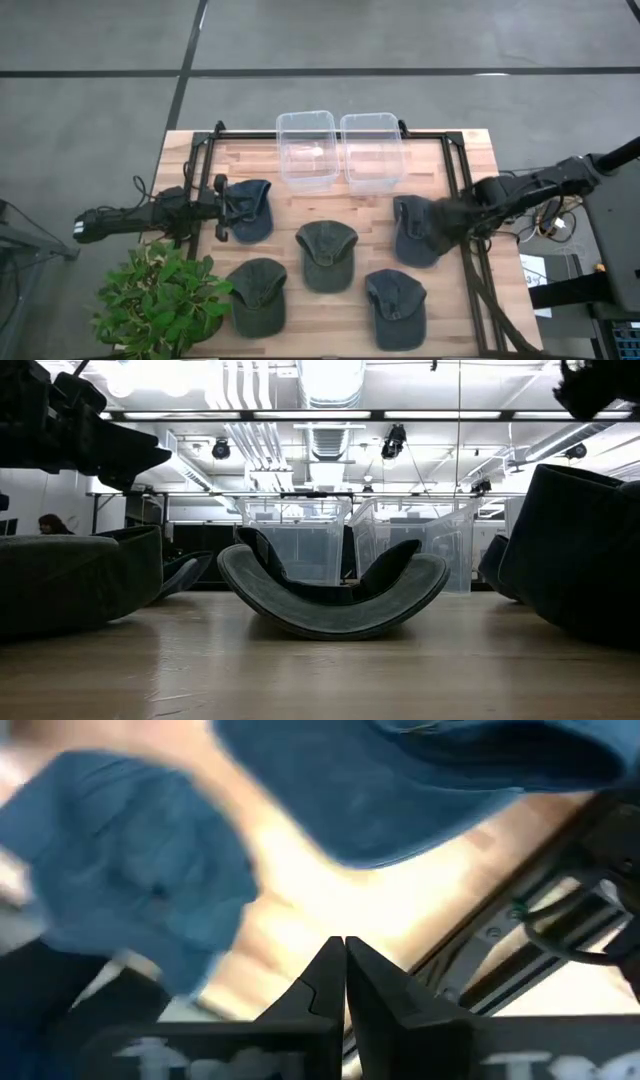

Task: Pick & Place hat
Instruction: Put the top right blue cap into the right transparent bin

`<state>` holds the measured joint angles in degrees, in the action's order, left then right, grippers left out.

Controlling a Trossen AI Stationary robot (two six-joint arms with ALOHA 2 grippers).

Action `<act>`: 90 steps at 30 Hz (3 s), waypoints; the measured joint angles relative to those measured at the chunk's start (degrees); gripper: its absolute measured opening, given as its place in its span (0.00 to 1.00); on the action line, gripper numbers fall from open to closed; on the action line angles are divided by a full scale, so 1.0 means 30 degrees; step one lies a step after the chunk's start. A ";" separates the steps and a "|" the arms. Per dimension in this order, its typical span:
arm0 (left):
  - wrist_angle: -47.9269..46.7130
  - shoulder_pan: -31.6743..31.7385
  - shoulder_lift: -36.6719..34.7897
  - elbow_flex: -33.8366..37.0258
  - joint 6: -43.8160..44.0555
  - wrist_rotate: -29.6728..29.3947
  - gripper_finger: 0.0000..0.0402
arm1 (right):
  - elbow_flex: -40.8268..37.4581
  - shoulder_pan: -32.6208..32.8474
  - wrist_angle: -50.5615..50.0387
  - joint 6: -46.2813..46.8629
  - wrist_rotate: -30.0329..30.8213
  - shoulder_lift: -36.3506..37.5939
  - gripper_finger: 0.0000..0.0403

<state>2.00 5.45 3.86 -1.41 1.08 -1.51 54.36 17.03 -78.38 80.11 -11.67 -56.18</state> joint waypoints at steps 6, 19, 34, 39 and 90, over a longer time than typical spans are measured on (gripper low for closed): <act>-0.0007 0.0000 0.0000 0.0000 -0.0058 -0.0074 0.48 | -0.1988 0.3096 0.1508 0.6190 0.2768 0.0936 0.02; -0.0029 -0.0001 0.0000 0.0000 -0.0509 -0.0551 0.48 | -0.4603 0.5459 0.3070 1.0748 0.2158 0.1394 0.07; -0.0014 0.0000 0.0000 0.0226 -0.0400 -0.0988 0.48 | -0.4668 0.5445 0.2984 1.2970 0.3746 -0.2201 0.40; -0.0021 0.0000 0.0000 0.0226 -0.0392 -0.0980 0.48 | -0.4661 0.5445 0.2838 1.3895 0.4461 -0.3151 0.46; 0.1297 -0.0003 -0.0004 0.0219 -0.0356 -0.0959 0.48 | -0.8584 0.6450 0.9322 1.6952 0.7012 -0.3522 0.49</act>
<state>5.89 5.44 3.85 -0.75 0.01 -4.38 28.61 36.38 -50.41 130.97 9.37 -66.74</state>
